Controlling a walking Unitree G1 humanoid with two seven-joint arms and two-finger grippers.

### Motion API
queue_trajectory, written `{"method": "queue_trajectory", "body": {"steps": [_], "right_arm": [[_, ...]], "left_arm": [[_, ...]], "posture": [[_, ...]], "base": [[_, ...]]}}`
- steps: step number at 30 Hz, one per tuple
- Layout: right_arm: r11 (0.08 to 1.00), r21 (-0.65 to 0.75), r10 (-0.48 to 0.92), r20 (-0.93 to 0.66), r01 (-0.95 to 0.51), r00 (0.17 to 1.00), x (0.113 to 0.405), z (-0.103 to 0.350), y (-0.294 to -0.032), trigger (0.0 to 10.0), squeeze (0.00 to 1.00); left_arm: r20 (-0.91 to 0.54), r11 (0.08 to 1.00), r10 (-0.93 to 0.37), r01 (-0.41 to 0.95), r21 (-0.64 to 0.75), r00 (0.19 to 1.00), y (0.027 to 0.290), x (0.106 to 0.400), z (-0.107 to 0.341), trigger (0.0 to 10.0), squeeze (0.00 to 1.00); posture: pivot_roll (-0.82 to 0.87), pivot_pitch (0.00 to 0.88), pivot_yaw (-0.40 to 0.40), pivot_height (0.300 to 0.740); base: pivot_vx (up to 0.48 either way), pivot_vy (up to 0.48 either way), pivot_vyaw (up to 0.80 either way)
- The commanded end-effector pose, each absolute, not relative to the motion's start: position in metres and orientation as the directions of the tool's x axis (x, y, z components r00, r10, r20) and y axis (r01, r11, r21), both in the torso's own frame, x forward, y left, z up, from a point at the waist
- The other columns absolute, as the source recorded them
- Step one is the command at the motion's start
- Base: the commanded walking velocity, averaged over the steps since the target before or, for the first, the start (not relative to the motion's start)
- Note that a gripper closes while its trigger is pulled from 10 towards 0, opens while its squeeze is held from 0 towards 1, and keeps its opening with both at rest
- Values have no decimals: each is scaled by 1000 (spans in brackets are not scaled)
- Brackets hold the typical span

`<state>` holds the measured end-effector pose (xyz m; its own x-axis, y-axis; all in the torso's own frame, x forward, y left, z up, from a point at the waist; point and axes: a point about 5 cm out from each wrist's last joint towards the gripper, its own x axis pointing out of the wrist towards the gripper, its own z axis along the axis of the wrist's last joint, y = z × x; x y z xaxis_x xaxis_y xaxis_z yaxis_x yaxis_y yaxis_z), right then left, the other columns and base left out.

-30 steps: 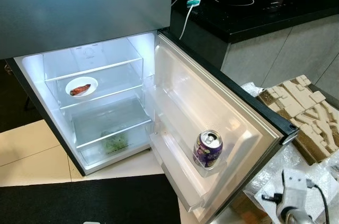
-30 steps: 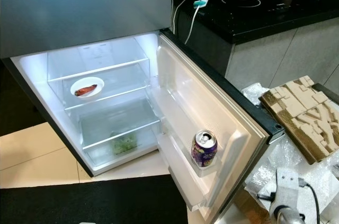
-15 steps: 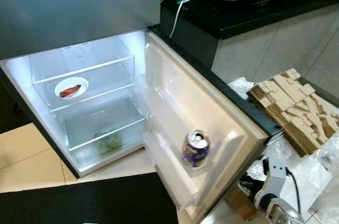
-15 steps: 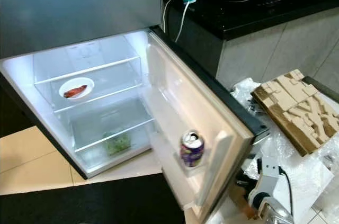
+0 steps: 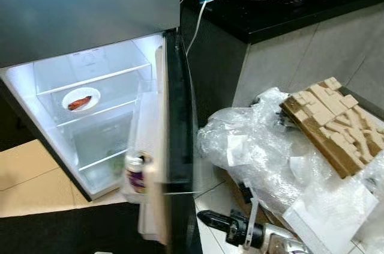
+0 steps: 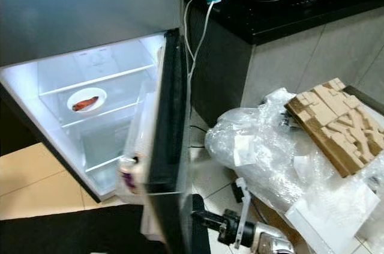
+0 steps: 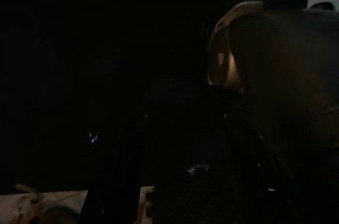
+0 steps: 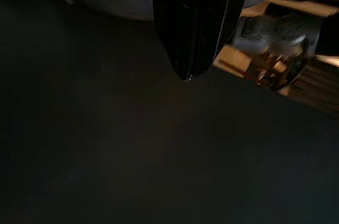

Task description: Restocking fridge

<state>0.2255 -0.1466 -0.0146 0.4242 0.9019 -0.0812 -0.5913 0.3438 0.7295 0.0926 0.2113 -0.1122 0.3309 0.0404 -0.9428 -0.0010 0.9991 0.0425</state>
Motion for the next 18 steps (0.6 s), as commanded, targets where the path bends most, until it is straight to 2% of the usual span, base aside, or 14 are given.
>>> {"method": "queue_trajectory", "body": {"steps": [1,2,4,6,7,8,10,12,16,18], "right_arm": [[548,675,801,-250,-495,544,223,-29,-163,10000,0],[668,609,712,-354,-429,607,223,-35,-173,10000,0],[668,609,712,-354,-429,607,223,-35,-173,10000,0],[811,499,553,-485,-305,678,218,-44,-191,10000,0],[811,499,553,-485,-305,678,218,-44,-191,10000,0],[886,409,438,-583,-219,684,209,-52,-206,10000,0],[956,269,276,-700,-114,658,191,-63,-224,10000,0],[962,256,258,-720,-99,644,186,-66,-226,10000,0],[980,177,196,-815,-87,546,154,-83,-229,10000,0],[984,159,176,-840,-78,513,143,-88,-230,10000,0]], "left_arm": [[-948,999,34,-3,34,318,210,89,-113,10000,0],[-948,999,34,-4,35,318,210,89,-113,10000,0],[-948,999,34,-4,35,318,210,89,-113,10000,0],[-948,999,35,-5,35,317,210,89,-113,10000,0],[-948,999,35,-5,35,317,210,89,-113,10000,0],[-948,999,35,-4,35,316,210,89,-113,10000,0],[-949,999,36,-4,36,314,210,88,-113,10000,0],[-949,999,35,-4,36,314,210,88,-113,10000,0],[-949,999,35,-2,37,313,211,88,-113,10000,0],[-949,999,36,-2,37,314,211,88,-113,10000,0]], "posture": [[-65,48,-6,740],[-65,48,-6,740],[-65,48,-6,740],[-64,44,-7,740],[-64,44,-7,740],[-64,44,-7,740],[-63,43,-7,740],[-63,43,-7,740],[-61,39,-4,740],[-61,39,-4,740]], "base": [[0,0,0],[0,0,0],[0,0,0],[0,0,0],[0,0,0],[0,0,0],[0,0,0],[0,0,0],[0,0,0],[0,0,744]]}}
